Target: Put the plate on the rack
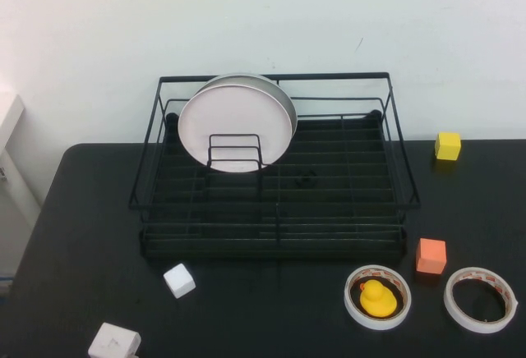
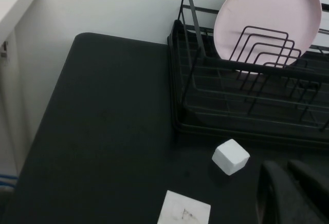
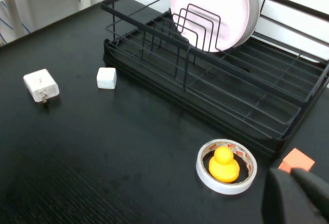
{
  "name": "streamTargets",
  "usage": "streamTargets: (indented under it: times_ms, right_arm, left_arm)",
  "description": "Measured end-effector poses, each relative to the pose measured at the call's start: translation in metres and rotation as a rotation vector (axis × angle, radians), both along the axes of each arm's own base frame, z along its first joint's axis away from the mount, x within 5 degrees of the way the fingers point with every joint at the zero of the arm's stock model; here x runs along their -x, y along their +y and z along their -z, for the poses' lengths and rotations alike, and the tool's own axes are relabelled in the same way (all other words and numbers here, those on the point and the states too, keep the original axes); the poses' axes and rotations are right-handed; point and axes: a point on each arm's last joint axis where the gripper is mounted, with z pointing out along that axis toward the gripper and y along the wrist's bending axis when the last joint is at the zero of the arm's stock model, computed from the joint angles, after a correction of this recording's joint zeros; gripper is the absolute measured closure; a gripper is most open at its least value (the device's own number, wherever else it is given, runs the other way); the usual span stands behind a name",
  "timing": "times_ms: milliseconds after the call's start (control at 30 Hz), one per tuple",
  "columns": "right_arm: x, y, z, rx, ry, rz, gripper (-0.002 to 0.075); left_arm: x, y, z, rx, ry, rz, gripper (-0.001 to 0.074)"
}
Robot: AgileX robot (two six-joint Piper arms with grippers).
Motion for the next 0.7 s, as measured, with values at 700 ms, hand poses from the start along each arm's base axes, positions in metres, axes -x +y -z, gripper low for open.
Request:
streamTargets:
  times_ms: [700]
  right_arm:
    - [0.0000,0.0000,0.0000,0.000,0.000,0.000,0.0728]
  left_arm:
    - [-0.0003,0.0030,0.0001,0.003,0.001,-0.060,0.0736]
